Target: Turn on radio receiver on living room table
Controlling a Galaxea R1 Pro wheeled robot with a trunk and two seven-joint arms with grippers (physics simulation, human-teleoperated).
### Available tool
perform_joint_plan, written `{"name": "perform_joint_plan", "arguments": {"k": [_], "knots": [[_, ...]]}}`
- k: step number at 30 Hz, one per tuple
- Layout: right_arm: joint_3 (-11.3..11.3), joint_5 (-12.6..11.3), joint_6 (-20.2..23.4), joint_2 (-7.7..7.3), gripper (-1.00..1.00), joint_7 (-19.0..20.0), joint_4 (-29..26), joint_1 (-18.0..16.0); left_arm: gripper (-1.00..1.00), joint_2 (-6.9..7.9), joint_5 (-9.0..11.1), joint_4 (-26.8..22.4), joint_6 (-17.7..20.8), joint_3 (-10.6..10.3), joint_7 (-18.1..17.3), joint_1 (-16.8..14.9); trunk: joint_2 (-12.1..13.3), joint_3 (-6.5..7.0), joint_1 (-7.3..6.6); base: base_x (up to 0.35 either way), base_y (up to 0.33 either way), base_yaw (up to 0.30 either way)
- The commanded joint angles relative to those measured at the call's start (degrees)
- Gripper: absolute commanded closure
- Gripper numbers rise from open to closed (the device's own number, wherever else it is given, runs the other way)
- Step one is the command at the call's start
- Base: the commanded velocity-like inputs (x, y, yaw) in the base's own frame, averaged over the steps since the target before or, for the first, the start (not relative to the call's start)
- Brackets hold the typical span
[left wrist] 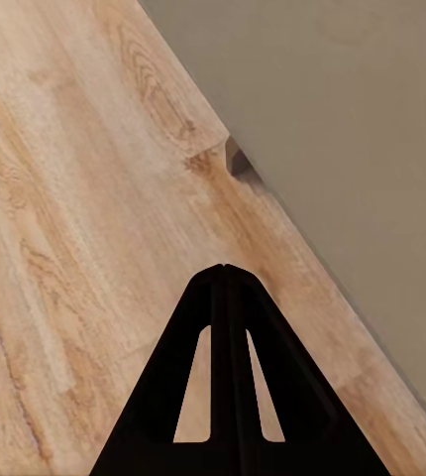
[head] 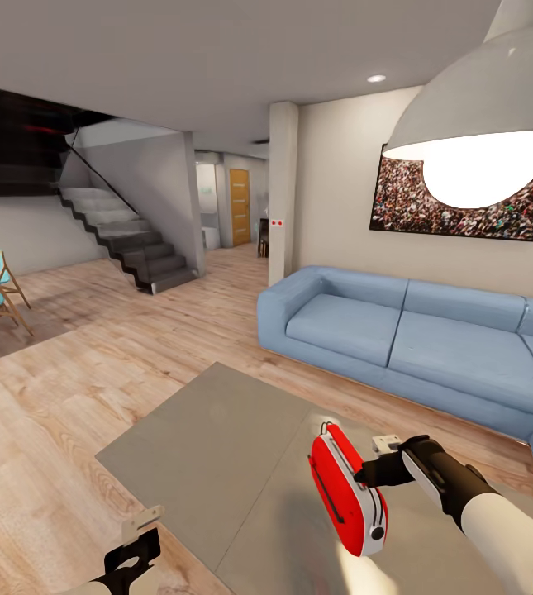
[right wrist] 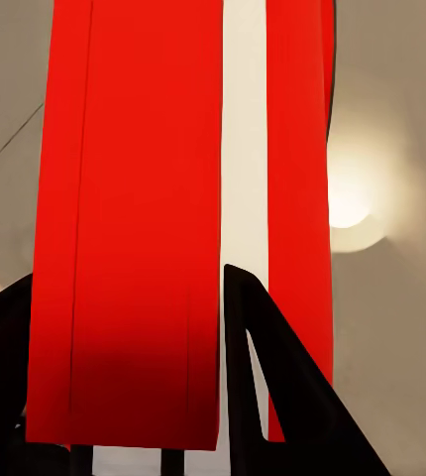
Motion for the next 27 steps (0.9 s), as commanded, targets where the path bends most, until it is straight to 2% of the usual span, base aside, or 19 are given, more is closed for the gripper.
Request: {"name": "perform_joint_plan", "arguments": {"k": [1, 24, 27], "knots": [[-0.05, -0.27, 0.03, 0.00, 1.00, 0.03, -0.02, 0.00, 1.00, 0.00, 0.00, 0.00, 0.00, 0.00, 0.00, 0.00, 0.00, 0.00, 0.00, 0.000, 0.000, 0.000], [-0.05, -0.35, 0.03, 0.01, 1.00, 0.03, -0.02, -0.01, 1.00, 0.00, 0.00, 0.00, 0.00, 0.00, 0.00, 0.00, -8.83, -3.95, 4.83, 0.000, 0.000, 0.000], [-0.05, -0.36, 0.03, 0.04, 1.00, 0.04, -0.02, 0.00, 1.00, 0.00, 0.00, 0.00, 0.00, 0.00, 0.00, 0.00, -8.83, -3.95, 4.83, 0.000, 0.000, 0.000]]}}
